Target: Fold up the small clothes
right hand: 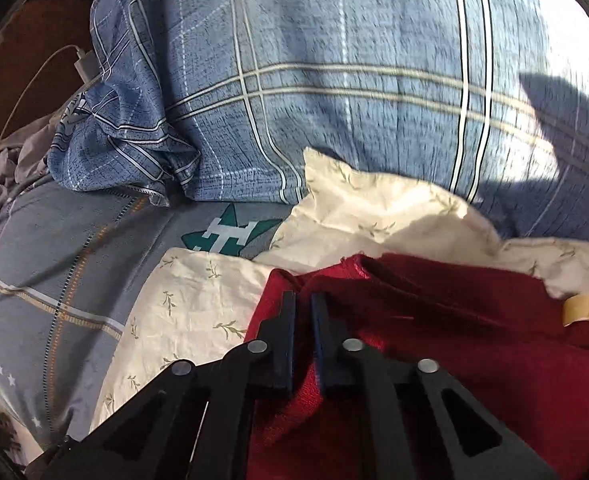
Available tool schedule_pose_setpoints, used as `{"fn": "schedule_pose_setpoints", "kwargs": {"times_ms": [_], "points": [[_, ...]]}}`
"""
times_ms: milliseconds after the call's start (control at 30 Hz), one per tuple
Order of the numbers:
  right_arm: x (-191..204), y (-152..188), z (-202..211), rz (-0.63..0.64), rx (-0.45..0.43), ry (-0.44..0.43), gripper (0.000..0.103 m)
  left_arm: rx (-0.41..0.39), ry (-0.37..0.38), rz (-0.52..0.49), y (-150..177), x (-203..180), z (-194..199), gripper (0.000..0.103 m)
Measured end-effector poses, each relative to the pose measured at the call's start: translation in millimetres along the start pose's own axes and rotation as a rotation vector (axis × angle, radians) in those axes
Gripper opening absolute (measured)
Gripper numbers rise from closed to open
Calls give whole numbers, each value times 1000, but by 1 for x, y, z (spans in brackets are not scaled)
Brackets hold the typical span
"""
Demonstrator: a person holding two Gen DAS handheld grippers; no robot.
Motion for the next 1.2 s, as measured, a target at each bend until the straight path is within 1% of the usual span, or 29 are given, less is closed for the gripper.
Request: {"fn": "schedule_pose_setpoints", "kwargs": {"times_ms": [33,67,100,133,167,233,300,367,400,467,600,667,800,867,933,967,1067,1133,1200], "points": [[-2,2,5,-19,-15,-29,18,-1,-3,-1,0,-1,0,51],[-3,4,12,-35,-24,-63,30,-2,-3,0,0,0,-1,51],[-4,5,19,-45,-29,-98,39,-3,-3,0,0,-1,-1,51],[-3,7,30,-44,-42,-128,39,-3,-5,0,1,-1,-1,52],[-1,9,38,-29,-54,-129,39,-2,-8,-2,0,-1,-2,52],[4,12,51,21,-86,-77,36,-1,-7,0,1,0,-3,53],[5,14,55,43,-111,-27,27,-2,-8,0,1,0,-3,54],[0,13,47,36,-111,60,17,-1,-10,1,1,1,-3,55],[-2,13,42,30,-107,73,17,0,-9,2,1,2,-4,56],[-6,14,27,7,-79,49,15,2,-9,4,0,2,-5,56],[-6,14,2,18,-73,74,14,8,-11,8,-1,4,-9,58],[-7,14,-4,15,-74,78,13,8,-13,11,-2,4,-11,59],[-10,12,-3,2,-74,54,13,8,-17,23,-2,5,-14,64],[-12,12,6,-18,-81,29,14,10,-12,29,-2,7,-15,66],[-9,16,24,-39,-109,-4,21,14,-5,35,-2,8,-14,67],[-8,19,32,-43,-119,-10,28,15,0,37,-2,9,-14,67],[-20,29,55,-47,-137,-2,29,18,13,40,-2,9,-11,67],[-25,34,66,-34,-152,26,31,18,29,45,-1,10,-8,67],[-32,38,64,-24,-143,45,31,12,40,46,-1,11,-4,67]]}}
Point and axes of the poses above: each gripper's, at about its wrist camera, not at the fingertips, and z roughly against the way its jaws point, x to its left, y to its underside, the point moved 2 cm from there along -z, roughly the way its jaws point, and after that the axes turned 5 degrees about -y, right-handed, at the moved point
